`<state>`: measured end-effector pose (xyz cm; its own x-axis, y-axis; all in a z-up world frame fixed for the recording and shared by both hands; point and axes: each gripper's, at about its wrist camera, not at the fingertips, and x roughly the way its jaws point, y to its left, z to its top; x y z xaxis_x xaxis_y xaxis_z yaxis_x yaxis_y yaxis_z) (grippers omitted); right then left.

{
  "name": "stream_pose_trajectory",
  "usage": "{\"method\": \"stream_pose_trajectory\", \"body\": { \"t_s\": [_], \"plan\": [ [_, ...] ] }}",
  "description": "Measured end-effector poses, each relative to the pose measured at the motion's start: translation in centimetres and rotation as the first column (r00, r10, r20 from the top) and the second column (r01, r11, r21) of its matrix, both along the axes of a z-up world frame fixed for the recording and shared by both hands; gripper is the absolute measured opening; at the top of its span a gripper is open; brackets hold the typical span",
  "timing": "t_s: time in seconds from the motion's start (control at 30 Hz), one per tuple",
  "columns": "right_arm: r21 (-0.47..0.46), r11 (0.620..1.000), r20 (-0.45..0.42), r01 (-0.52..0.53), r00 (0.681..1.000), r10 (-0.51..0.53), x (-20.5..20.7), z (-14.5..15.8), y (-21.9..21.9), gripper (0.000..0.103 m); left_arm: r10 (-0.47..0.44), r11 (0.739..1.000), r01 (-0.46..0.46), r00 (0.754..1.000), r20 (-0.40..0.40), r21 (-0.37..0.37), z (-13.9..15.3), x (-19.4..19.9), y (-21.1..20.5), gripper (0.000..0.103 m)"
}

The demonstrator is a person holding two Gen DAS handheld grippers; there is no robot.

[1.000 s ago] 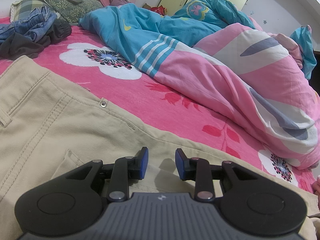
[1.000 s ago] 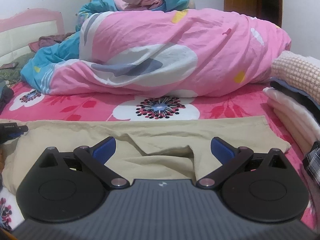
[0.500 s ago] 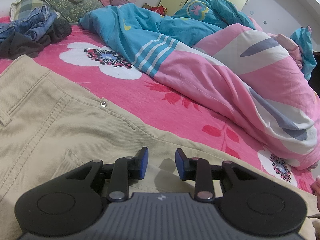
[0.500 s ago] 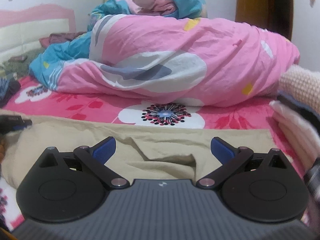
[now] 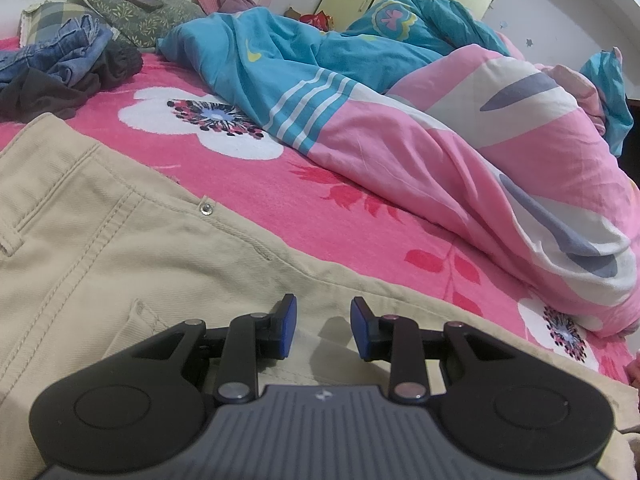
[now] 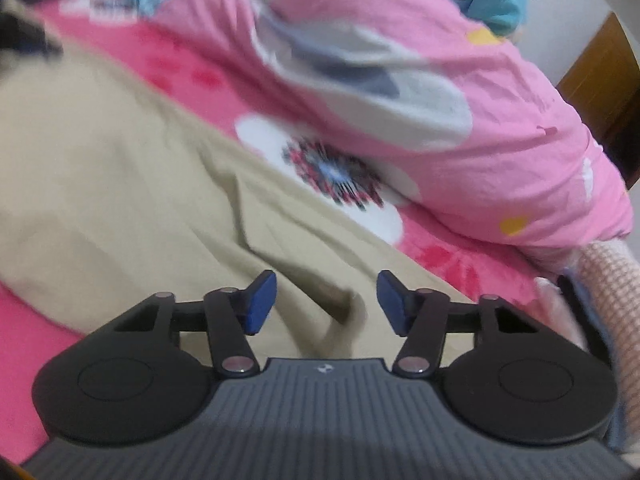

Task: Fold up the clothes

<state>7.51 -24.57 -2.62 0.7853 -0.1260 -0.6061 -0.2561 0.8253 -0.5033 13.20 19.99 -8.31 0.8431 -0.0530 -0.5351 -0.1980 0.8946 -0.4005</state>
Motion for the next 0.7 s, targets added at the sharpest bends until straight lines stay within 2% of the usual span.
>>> {"method": "stream_pose_trajectory", "body": {
  "t_s": [0.1,0.2,0.23,0.33,0.4,0.63,0.7],
  "plan": [
    [-0.021,0.999,-0.021,0.035,0.999,-0.036,0.8,-0.7,-1.2,0.041,0.000,1.000,0.000,1.000,0.000,0.003,0.0,0.0,-0.1,0.031],
    [-0.009,0.997,-0.020,0.076,0.997,-0.076,1.1,-0.9,-2.2,0.022,-0.001,1.000,0.001,1.000,0.001,0.002,0.0,0.0,0.0,0.031],
    [0.000,0.996,-0.017,0.088,0.996,-0.088,1.2,-0.8,-2.5,0.013,-0.001,1.000,0.001,1.000,0.001,0.001,0.0,0.0,0.0,0.031],
    [0.115,0.988,0.000,0.099,0.995,-0.100,0.6,0.6,-3.4,0.013,-0.001,1.000,0.001,1.000,0.002,0.000,0.0,0.0,0.0,0.031],
    [0.123,0.987,0.013,0.108,0.994,-0.110,0.5,1.0,-3.6,0.013,-0.002,1.000,0.001,1.000,0.001,0.002,0.0,0.0,0.0,0.031],
    [0.082,0.990,-0.040,0.113,0.993,-0.110,1.9,-0.4,-3.9,0.013,-0.002,1.000,0.002,1.000,0.003,0.001,0.0,0.0,0.0,0.031],
    [0.054,0.991,-0.047,0.124,0.991,-0.122,2.5,-1.0,-4.1,0.008,-0.002,1.000,0.002,1.000,0.004,0.004,0.0,0.0,0.0,0.031]
  ]
}}
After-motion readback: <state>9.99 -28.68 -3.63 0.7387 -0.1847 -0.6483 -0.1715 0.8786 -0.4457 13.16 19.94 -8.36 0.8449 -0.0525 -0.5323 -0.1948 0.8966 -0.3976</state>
